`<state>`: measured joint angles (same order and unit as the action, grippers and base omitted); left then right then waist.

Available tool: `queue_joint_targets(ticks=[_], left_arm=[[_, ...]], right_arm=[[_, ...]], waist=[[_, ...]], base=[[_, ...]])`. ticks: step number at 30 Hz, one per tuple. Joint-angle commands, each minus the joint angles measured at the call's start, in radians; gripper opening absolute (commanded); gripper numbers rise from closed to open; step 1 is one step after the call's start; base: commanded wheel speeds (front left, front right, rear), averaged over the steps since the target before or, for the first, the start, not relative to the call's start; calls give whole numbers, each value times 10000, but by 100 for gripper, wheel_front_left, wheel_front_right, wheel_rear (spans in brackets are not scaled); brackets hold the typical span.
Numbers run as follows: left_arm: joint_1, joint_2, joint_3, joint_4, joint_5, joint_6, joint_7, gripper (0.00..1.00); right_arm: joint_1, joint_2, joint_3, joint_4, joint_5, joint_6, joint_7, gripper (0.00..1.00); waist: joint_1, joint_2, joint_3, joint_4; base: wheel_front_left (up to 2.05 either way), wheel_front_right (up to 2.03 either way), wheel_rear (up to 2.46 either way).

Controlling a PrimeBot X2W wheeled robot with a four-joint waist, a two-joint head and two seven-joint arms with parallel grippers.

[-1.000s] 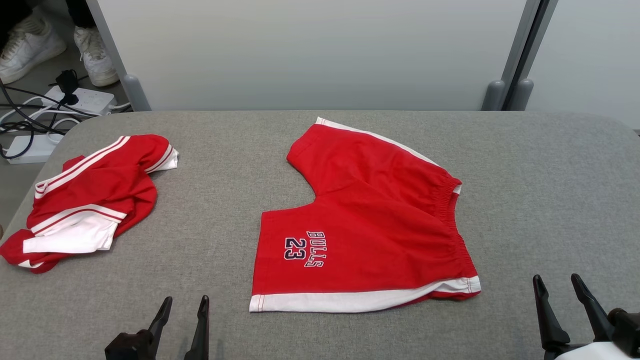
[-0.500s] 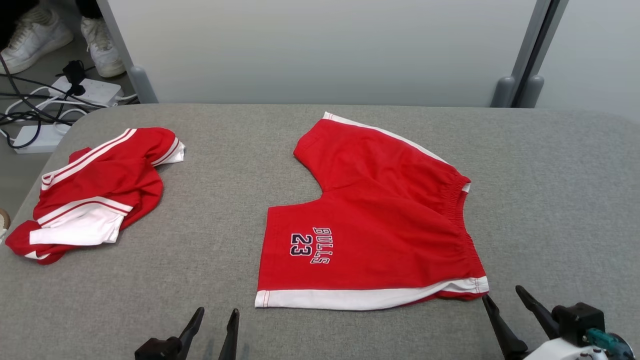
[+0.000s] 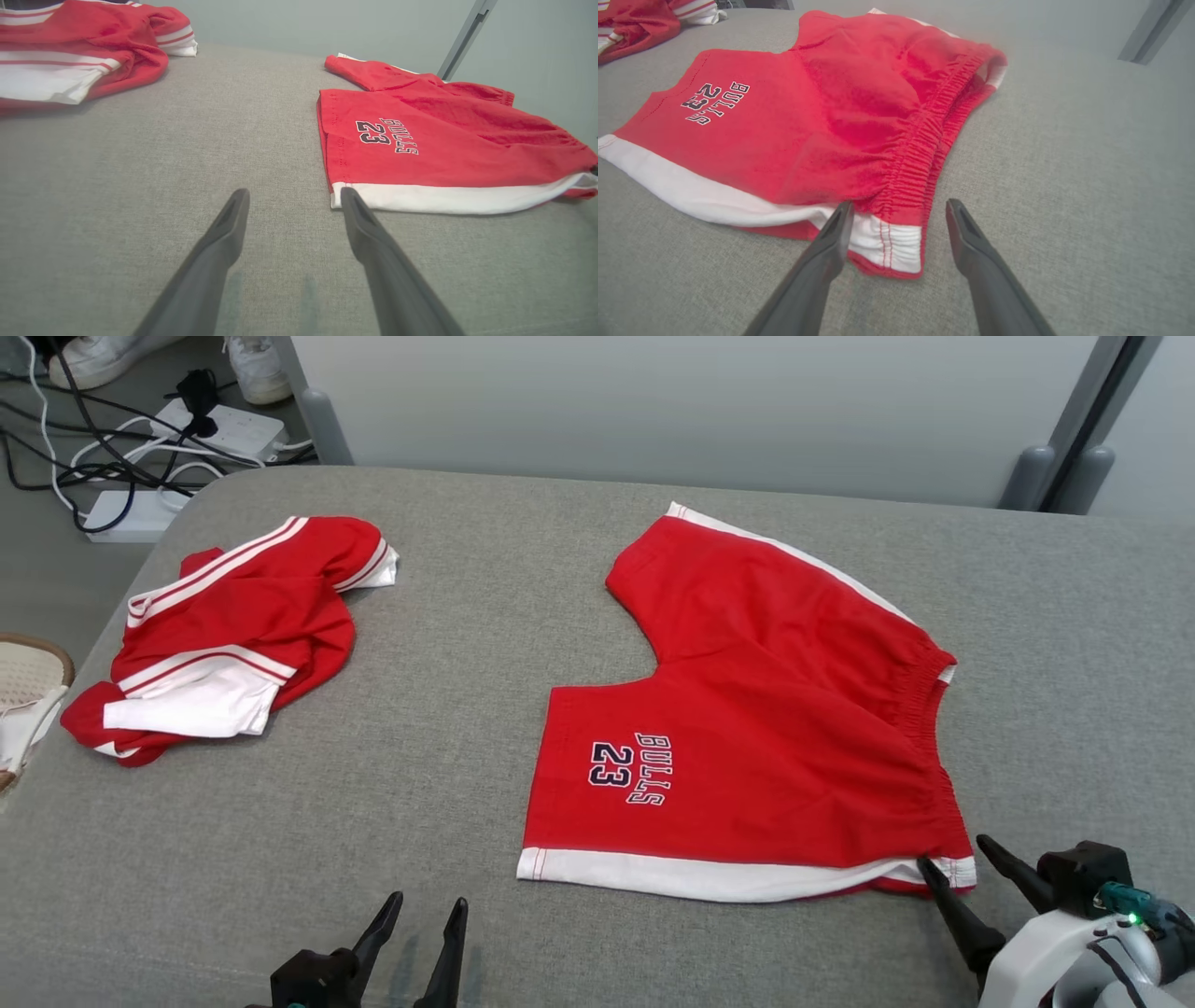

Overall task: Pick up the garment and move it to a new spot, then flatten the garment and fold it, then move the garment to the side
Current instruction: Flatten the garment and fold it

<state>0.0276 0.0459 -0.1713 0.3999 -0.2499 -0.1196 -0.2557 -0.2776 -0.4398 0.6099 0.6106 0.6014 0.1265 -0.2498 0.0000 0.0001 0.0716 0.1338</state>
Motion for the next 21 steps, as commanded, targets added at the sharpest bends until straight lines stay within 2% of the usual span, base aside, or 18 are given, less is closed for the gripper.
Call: queue_joint_targets(ticks=[1,9,10,11,12,13,14,15,17,19,21], left_arm=[[-494,43,308,-225,-45,-55,-61,100],[-564,43,222,-332,-42,-79,-61,100],[-574,43,184,-338,-35,-82,-61,100],[-595,43,123,-327,1,-86,-61,100],[-626,43,38,-284,23,-91,-61,100],[-669,43,-62,-219,-114,-96,-61,100],[-845,43,-455,-152,-270,-104,-61,100],[-1061,106,-1073,-131,-576,-106,-61,100],[-1317,302,-1714,-81,-1006,-108,-61,100],[-1952,887,-3008,240,-2058,-109,-61,100],[-2267,1127,-3355,489,-2508,-109,-61,100]], right_arm=[[-182,-269,399,18,333,42,-89,100],[-545,-607,1717,303,1511,42,-98,100],[-597,-635,1844,316,1613,42,-101,91],[-644,-661,1972,327,1716,42,-104,50],[-683,-682,2083,334,1841,42,-106,36],[-727,-728,2193,331,1942,42,-108,27],[-811,-834,2405,313,2131,42,-112,7],[-905,-915,2593,296,2288,42,-114,0],[-1003,-984,2742,268,2427,42,-116,0],[-1158,-1071,2941,184,2599,42,-118,0],[-1242,-1089,3026,158,2635,42,-118,0]], waist=[[0,-1,87,121],[0,-1,170,260],[0,-1,179,252],[0,-1,190,240],[0,-1,196,225],[0,-1,207,208],[0,-1,220,178],[0,-1,230,145],[0,-1,243,108],[0,-1,320,-13],[0,-1,372,-100]], base=[[0,0,0],[0,0,0],[0,0,0],[0,0,0],[0,0,0],[0,0,0],[0,0,0],[0,0,0],[0,0,0],[0,0,0],[0,0,0]])
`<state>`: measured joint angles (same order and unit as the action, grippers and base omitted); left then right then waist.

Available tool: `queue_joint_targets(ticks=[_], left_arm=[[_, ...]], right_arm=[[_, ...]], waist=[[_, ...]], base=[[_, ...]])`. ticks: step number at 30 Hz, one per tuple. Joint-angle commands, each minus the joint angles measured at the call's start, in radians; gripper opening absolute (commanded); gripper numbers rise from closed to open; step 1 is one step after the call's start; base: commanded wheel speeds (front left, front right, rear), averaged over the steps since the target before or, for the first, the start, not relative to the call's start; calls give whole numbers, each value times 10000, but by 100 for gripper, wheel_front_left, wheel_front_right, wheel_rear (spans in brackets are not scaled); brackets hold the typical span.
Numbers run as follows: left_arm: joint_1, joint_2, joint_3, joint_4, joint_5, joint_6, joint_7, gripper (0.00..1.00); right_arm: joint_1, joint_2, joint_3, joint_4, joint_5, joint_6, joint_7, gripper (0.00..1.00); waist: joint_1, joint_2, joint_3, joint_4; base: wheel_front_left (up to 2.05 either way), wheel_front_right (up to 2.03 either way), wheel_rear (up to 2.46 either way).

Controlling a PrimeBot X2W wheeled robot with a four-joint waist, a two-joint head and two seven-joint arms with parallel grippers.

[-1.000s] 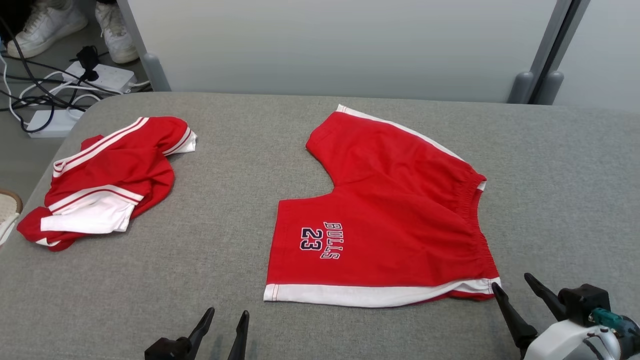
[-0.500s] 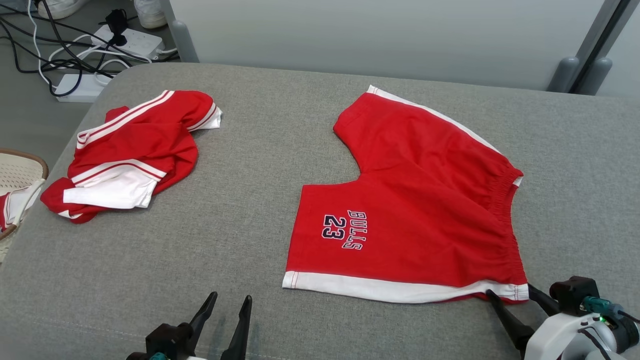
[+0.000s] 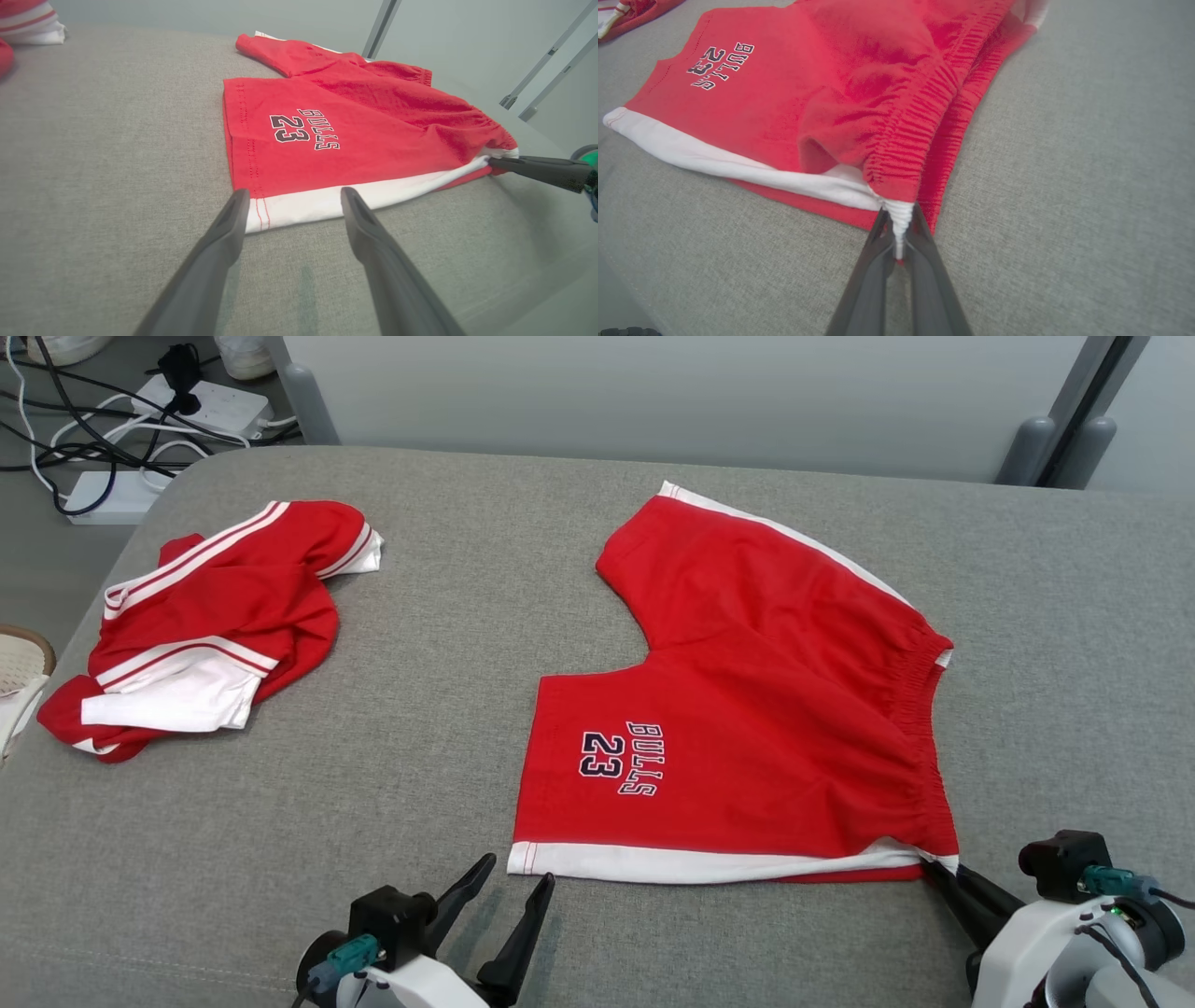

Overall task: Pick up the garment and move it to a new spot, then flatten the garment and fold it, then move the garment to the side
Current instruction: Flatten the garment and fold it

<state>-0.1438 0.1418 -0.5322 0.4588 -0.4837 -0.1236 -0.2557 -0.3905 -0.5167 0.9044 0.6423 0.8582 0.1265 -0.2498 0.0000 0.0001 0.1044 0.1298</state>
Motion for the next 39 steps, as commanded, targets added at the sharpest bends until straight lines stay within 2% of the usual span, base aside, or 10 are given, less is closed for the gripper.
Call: queue_joint_targets(ticks=[1,11,32,33,34,35,36,37,38,39], left_arm=[[-693,259,76,58,-364,-69,-61,100],[-1692,814,-1297,1234,-2152,-70,-61,100],[-2323,829,-1962,1994,-3230,-70,-61,99],[-2347,819,-2000,1976,-3312,-71,-61,89],[-2381,819,-2012,1937,-3376,-71,-61,84],[-2412,825,-2066,1850,-3441,-71,-61,55],[-2451,873,-2192,1784,-3443,-71,-61,45],[-2486,924,-2317,1762,-3476,-71,-61,26],[-2520,983,-2422,1745,-3532,-71,-61,2],[-2549,1064,-2559,1744,-3578,-71,-61,0]], right_arm=[[-137,-330,115,-166,85,42,-118,0],[-400,-387,398,-299,36,42,-119,0],[-845,-372,592,-488,-162,42,-120,0],[-861,-368,605,-494,-161,42,-120,0],[-872,-371,620,-499,-156,42,-120,0],[-883,-376,623,-500,-143,42,-120,0],[-896,-381,617,-500,-132,42,-120,0],[-910,-389,623,-492,-134,42,-120,0],[-926,-392,643,-475,-142,42,-120,0],[-942,-386,670,-462,-142,42,-120,0]], waist=[[0,-1,58,-89],[0,-1,351,-474],[0,-1,815,-815],[0,-1,823,-822],[0,-1,828,-825],[0,-1,838,-827],[0,-1,851,-836],[0,-1,864,-847],[0,-1,866,-861],[0,-1,858,-878]], base=[[0,0,0],[0,0,0],[0,0,0],[0,0,0],[0,0,0],[0,0,0],[0,0,0],[0,0,0],[0,0,0],[0,0,0]])
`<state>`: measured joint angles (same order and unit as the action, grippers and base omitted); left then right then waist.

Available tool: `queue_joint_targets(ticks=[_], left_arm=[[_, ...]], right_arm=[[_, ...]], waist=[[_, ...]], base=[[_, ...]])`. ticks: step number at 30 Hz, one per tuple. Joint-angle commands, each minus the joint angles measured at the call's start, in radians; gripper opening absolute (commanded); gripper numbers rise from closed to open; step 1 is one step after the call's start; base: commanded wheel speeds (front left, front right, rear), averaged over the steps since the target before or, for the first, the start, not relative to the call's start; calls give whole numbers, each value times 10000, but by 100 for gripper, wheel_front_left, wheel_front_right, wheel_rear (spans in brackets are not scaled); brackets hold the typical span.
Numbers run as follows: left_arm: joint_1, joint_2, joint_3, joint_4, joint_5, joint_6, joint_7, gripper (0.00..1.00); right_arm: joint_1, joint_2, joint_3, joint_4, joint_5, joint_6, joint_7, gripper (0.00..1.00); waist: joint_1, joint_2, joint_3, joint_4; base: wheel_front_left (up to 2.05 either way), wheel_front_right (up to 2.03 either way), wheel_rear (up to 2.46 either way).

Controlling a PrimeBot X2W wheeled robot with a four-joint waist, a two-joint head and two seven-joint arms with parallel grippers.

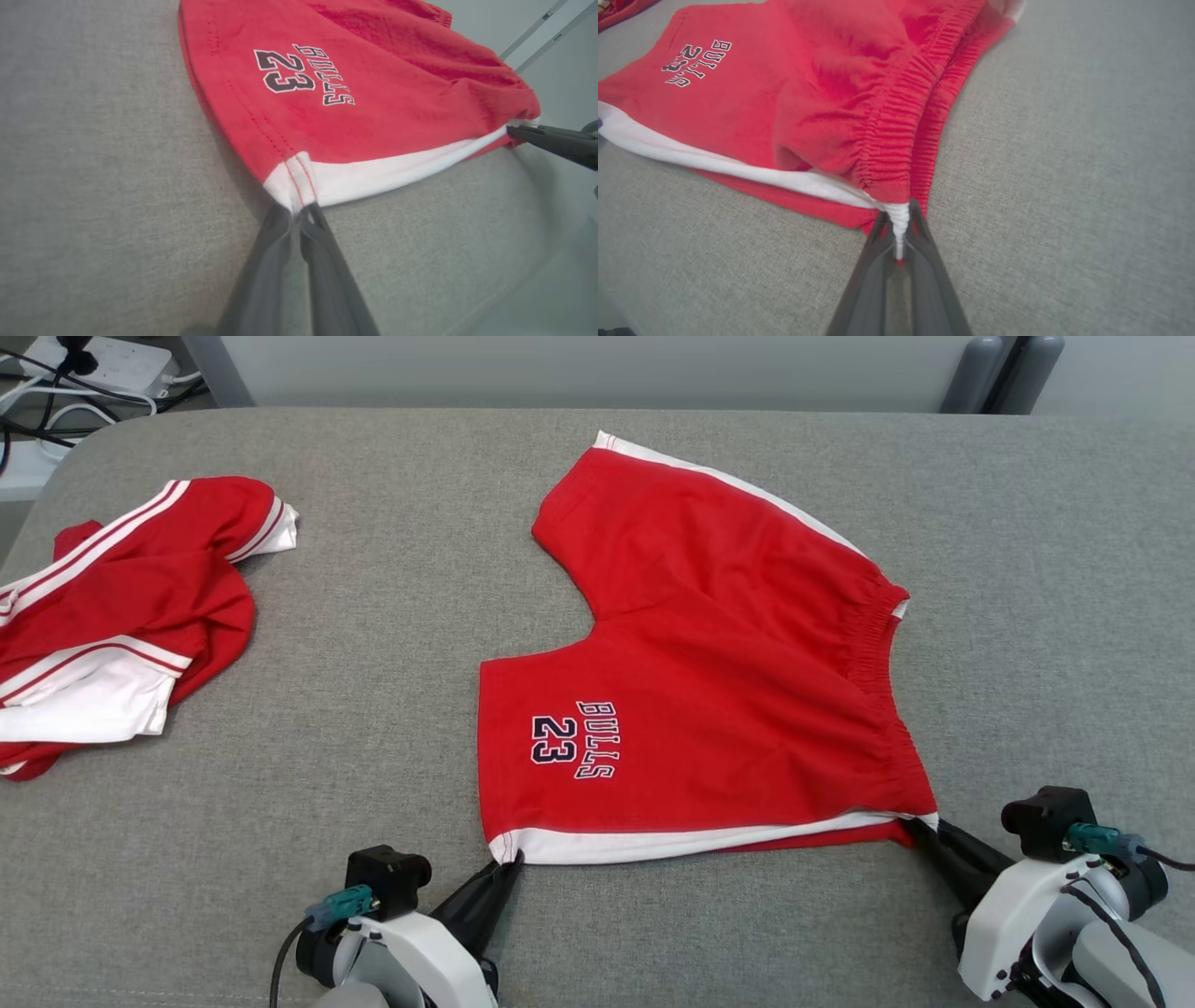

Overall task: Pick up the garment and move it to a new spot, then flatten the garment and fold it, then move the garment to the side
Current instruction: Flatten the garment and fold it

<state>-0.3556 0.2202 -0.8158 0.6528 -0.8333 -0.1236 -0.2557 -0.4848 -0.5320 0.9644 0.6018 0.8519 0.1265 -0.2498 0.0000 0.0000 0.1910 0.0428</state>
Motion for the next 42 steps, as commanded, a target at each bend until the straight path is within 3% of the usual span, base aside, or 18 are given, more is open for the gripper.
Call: queue_joint_targets(ticks=[1,7,13,28,33,42], left_arm=[[-456,357,127,-225,-140,-71,-61,0],[-595,1122,-556,-568,-161,-71,-61,0],[-294,1750,-580,-1149,-108,-71,-61,0],[1166,1765,-572,-1707,-20,-71,-61,0],[1355,2497,-1625,-1954,185,-71,-61,0],[414,4519,-2673,-3096,-612,-71,200,0]], right_arm=[[-11,-230,95,-49,-68,42,-120,0],[17,-316,321,-120,101,42,-120,0],[282,-600,780,-265,503,42,-120,0],[1108,-1044,2291,-1088,2093,42,-29,0],[1400,-1454,2706,-1655,2755,42,481,0],[1432,-2579,2943,-3041,3893,42,1873,0]], waist=[[0,0,-23,-23],[0,0,-158,-19],[0,0,-310,117],[0,0,-881,141],[0,0,-964,139],[0,0,-715,101]], base=[[0,0,0],[0,0,0],[0,0,0],[0,0,0],[0,0,0],[0,0,0]])
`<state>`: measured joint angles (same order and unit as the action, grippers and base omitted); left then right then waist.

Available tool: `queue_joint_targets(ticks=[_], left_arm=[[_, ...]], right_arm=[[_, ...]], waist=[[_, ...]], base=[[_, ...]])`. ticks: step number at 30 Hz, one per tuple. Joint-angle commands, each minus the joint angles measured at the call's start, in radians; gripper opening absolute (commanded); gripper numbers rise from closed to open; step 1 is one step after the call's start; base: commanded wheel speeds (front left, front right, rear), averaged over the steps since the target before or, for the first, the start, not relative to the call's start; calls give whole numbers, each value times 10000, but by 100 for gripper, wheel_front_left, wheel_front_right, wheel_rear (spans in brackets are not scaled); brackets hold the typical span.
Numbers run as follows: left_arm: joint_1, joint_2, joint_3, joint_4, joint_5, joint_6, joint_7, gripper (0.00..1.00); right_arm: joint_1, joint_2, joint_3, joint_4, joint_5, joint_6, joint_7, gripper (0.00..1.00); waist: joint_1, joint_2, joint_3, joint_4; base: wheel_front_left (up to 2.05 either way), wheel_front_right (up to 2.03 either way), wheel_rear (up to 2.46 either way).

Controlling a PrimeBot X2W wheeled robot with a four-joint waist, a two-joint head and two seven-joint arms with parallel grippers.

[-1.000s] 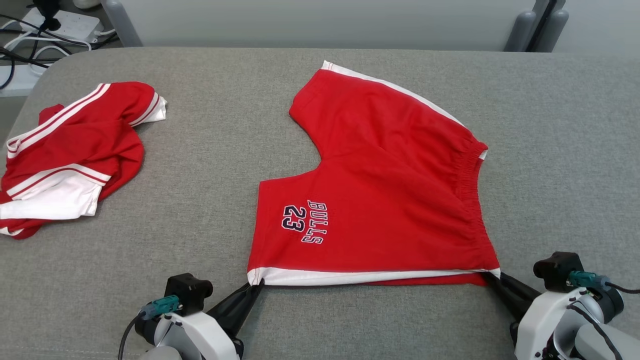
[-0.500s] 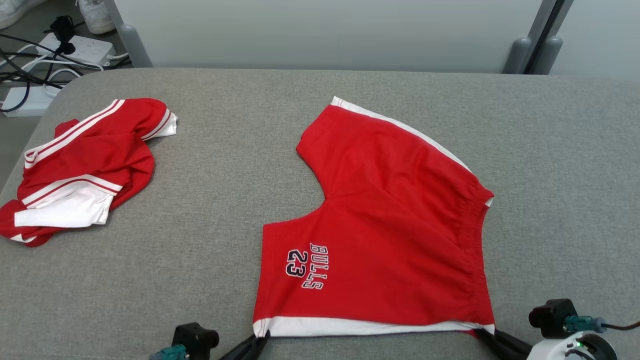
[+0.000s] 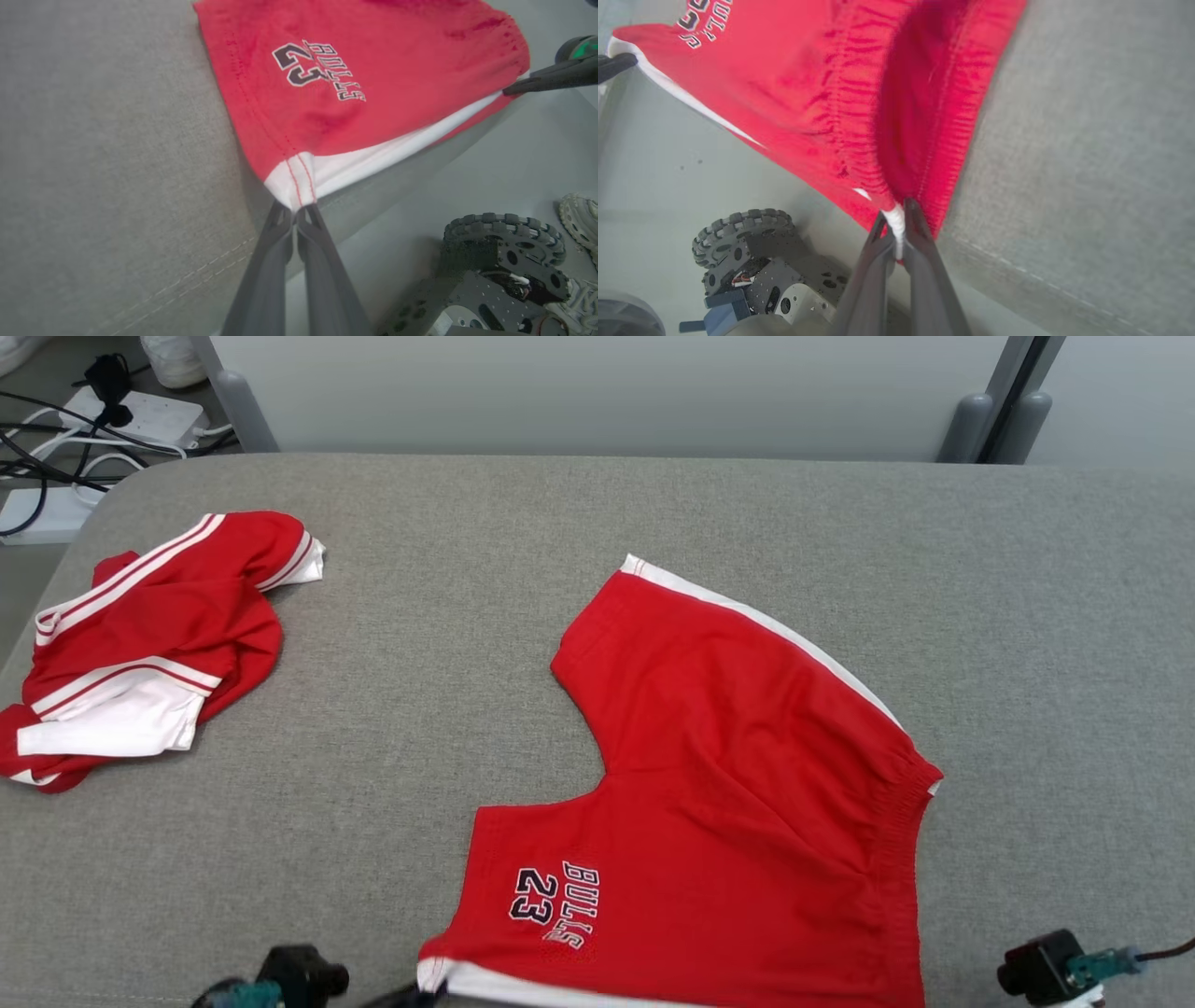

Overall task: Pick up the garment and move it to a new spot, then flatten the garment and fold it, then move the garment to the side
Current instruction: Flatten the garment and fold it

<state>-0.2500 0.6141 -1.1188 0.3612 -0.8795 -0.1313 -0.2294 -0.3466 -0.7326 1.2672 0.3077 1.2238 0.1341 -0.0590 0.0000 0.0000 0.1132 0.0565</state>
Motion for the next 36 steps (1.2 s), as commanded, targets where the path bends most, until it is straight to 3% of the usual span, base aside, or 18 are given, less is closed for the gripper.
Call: queue_joint_targets(ticks=[1,5,12,17,23,29,36], left_arm=[[-888,751,407,-440,-261,6,-72,0],[-2185,1326,794,-1372,-408,6,-71,0],[-5133,1524,622,-2108,-541,6,876,0],[-7165,1100,124,-1670,-823,6,1430,0],[-9260,410,-692,-191,-1155,6,1475,0],[-10153,-43,-1135,977,-1316,6,1362,0],[-10683,-321,-1446,2289,-1521,6,1175,0]], right_arm=[[-76,-682,-184,-265,261,-34,-155,0],[-729,-989,-712,-579,296,-34,-958,0],[-1988,-752,-1361,5,107,-34,-1616,0],[-2815,-102,-1575,561,137,-34,-1733,0],[-3633,877,-1637,1269,217,-34,-1908,0],[-4003,1471,-1973,1543,165,-34,-2011,0],[-4106,2369,-3084,1411,-494,-34,-2025,0]], waist=[[0,0,124,-57],[0,0,357,-218],[0,0,1104,-696],[0,0,1799,-1149],[0,0,2627,-1841],[0,0,3071,-2296],[0,0,3516,-2904]], base=[[0,0,0],[0,0,0],[0,0,0],[0,0,0],[0,0,0],[0,0,0],[0,0,0]])
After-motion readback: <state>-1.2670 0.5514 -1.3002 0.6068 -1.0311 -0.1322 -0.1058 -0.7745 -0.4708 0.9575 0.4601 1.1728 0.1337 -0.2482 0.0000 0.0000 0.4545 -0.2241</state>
